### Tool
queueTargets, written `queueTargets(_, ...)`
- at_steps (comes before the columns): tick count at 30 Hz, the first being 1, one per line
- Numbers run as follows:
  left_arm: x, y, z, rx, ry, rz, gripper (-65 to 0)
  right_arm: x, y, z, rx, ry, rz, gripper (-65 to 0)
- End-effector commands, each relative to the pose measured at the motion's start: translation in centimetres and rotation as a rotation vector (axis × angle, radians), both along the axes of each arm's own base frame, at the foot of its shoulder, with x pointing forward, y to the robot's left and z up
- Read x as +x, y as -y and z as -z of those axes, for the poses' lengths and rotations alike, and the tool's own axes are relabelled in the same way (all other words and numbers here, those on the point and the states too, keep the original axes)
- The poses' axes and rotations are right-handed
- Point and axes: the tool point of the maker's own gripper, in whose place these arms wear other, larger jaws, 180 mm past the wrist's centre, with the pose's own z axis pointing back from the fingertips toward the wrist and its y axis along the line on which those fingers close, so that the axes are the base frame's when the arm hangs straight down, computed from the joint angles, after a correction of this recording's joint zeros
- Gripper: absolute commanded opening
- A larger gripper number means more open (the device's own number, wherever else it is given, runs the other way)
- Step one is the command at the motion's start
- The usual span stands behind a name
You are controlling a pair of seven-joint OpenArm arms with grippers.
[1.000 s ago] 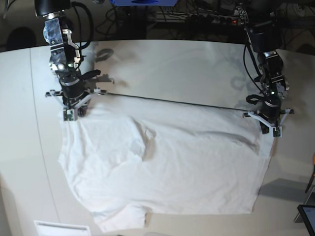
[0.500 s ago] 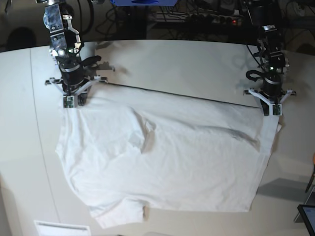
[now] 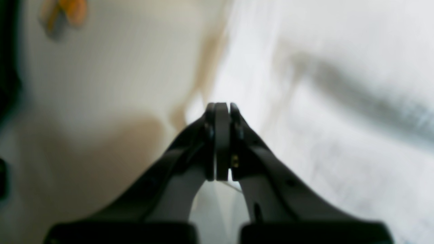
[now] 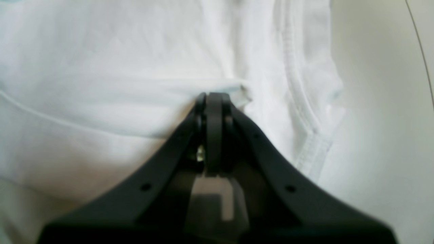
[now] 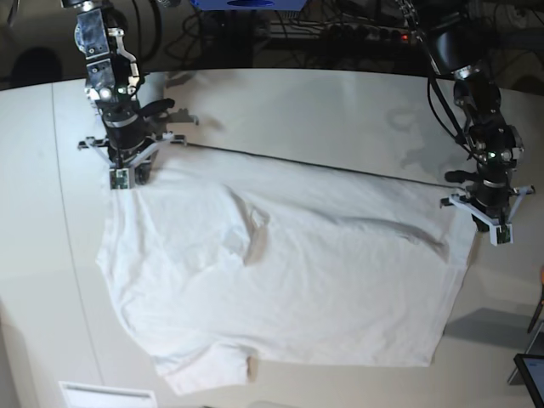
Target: Fold the T-shirt properly
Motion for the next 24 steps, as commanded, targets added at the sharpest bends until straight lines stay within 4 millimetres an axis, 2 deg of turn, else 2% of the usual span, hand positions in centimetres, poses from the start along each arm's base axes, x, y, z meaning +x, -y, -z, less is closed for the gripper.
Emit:
queueTargets(1,0.8,-0.4,-2.3,0.031,0.037,-0.006,-65.0,-1.1,0.3,1.2,-0.001,-0.074,0.01,-64.7)
queueTargets(4,2.1,0.0,-2.7,-0.035,-0.004,-0.036,-65.0,-1.0,0.3,1.1,0.0,-0.07,0.01,-64.7)
queueTargets(10,4.8,0.2,0.0,-0.241,-0.05,-0.055,-65.0,-1.1,0.3,1.1,0.001,-0.07,0.009,-64.7)
queueTargets(13,6.0,1.7,2.3,-0.273,-0.123,-0.021,-65.0,-1.2,0.3,1.1,0.001,-0.071,0.009,-64.7)
queueTargets(16,5.3,2.0,5.0,-0.303,-0.201,-0.024,-65.0,-1.2,0.3,1.1,0.001,-0.071,0.009,-64.7)
queueTargets(21,3.0,2.1,8.1,-0.334,-0.285,-0.044,-65.0,-1.5,0.4,1.3,0.0,-0.078,0.014,-64.7)
queueTargets(24,0.4,1.9,9.9,-0.315,-0.34,-0.053,-65.0,-1.6,2.7,0.8,-0.017,-0.065,0.071,-64.7)
